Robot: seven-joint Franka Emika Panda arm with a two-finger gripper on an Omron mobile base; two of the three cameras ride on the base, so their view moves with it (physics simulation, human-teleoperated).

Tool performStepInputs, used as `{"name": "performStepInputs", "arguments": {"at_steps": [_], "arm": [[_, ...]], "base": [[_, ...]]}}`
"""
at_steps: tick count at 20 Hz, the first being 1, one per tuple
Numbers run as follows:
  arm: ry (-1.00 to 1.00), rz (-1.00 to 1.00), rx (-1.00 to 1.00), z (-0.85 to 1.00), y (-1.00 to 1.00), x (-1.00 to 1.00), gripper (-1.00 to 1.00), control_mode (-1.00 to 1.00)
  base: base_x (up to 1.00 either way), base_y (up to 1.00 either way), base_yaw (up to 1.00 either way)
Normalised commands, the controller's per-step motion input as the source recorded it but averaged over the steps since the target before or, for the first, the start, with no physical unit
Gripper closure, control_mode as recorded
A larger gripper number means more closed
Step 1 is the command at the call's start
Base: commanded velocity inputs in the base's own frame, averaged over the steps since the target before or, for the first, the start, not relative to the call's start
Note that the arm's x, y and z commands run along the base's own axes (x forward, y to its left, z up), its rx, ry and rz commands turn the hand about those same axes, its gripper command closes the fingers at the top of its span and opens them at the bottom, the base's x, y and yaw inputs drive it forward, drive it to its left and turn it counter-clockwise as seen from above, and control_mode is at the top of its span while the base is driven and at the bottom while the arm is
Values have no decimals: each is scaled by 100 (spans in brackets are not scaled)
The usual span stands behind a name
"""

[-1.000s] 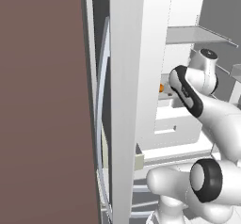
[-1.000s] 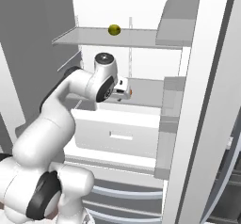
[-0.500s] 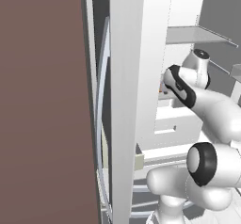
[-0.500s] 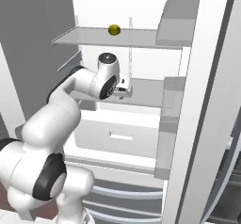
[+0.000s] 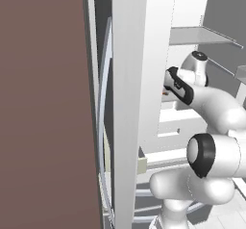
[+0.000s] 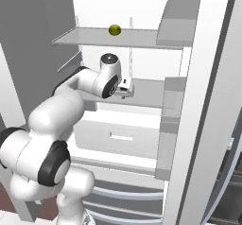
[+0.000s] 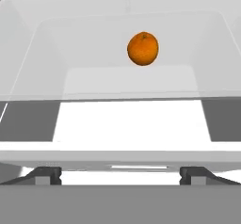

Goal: Pick the pear and tangerine from the fridge and place them inside the tupperware on the counter.

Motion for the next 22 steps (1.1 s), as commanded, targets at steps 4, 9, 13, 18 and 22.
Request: {"name": "performStepInputs", "arguments": {"at_steps": [4,9,13,18,22], "arm": [[0,-3,0,-9,-3,23,-100,-100],[0,-1,0,-10,-4,21,-100,-100],[0,0,0,-9,-5,25,-100,-100],[0,0,0,-7,-2,26,-100,-100],[0,0,0,-8,-1,22,-100,-100]], "base": [[0,0,0],[0,0,0],[0,0,0],[0,0,0],[0,0,0]]}}
